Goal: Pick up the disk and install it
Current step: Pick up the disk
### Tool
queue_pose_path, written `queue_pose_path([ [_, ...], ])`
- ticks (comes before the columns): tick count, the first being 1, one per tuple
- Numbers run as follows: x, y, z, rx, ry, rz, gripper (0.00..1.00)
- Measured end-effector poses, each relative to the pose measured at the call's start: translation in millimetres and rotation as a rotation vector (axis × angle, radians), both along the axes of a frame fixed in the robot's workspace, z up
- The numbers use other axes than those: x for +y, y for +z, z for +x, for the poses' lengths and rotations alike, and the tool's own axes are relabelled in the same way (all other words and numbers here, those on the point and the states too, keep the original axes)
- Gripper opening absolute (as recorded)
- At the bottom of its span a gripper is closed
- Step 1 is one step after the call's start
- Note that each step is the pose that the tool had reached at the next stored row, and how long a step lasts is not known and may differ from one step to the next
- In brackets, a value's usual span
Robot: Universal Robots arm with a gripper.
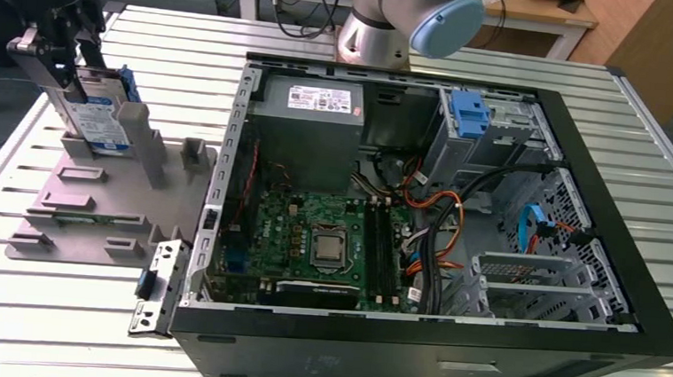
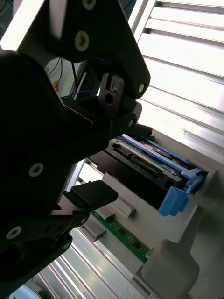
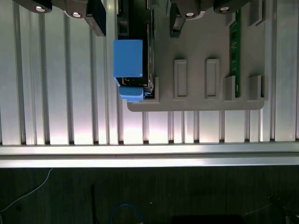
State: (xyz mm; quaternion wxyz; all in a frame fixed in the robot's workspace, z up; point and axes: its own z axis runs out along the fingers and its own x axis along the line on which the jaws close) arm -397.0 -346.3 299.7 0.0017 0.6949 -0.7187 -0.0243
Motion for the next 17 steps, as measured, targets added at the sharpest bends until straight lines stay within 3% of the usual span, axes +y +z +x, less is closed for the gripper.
queue_pose_path([
  [3, 0.0, 0.0, 0.0, 0.0000, 0.000, 0.0000, 0.63],
  [6, 0.0, -0.1, 0.0, 0.0000, 0.000, 0.0000, 0.50],
  [11, 0.0, -0.1, 0.0, 0.0000, 0.000, 0.0005, 0.50],
  [15, 0.0, -0.1, 0.0, -0.0001, 0.000, 0.0096, 0.50],
  [17, 0.1, -0.1, 0.0, -0.0001, 0.000, 0.0100, 0.50],
])
